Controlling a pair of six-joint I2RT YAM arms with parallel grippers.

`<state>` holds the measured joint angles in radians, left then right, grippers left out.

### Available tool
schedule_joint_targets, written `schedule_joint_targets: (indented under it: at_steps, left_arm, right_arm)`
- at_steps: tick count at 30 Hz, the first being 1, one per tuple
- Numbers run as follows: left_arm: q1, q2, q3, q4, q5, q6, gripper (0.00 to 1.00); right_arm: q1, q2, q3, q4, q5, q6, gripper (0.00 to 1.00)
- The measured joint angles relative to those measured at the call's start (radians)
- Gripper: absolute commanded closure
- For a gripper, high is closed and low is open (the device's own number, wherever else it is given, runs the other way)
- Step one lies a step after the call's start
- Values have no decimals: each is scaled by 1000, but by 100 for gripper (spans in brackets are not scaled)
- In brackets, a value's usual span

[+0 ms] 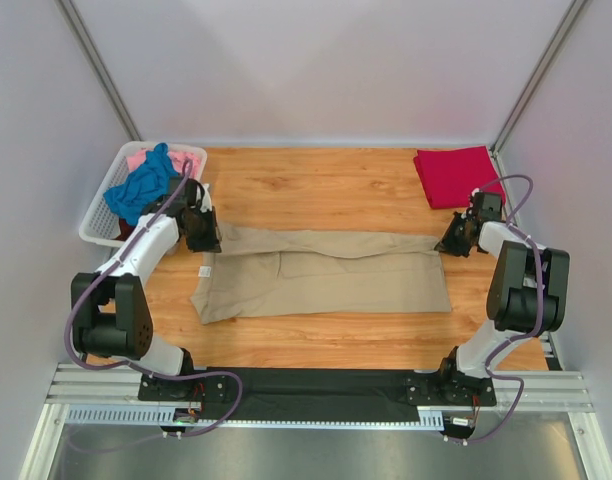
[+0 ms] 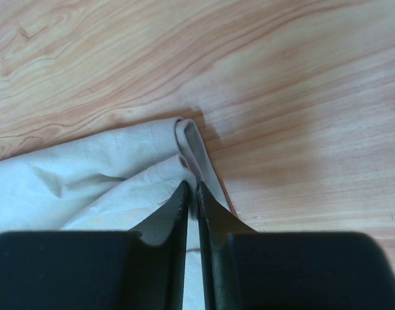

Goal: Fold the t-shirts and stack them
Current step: Fold the tshirt

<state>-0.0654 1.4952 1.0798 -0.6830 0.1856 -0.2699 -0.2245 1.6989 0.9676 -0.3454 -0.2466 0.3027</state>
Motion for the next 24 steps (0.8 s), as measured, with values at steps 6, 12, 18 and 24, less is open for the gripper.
schedule_joint_targets:
  at_steps: [6, 12, 18, 24]
  left_arm:
    - [-12, 1, -26, -24, 17, -1, 100]
    - [-33, 9, -26, -49, 10, 0, 100]
    - [-37, 11, -22, -83, -31, 5, 100]
    - [-37, 11, -22, -99, -64, 7, 100]
  right_arm:
    - [0, -26, -3, -48, 14, 12, 76]
    - [0, -81, 15, -146, 55, 56, 72]
    - [0, -129, 20, -220, 88, 134, 66]
    - [-1, -145, 18, -246, 89, 233, 66]
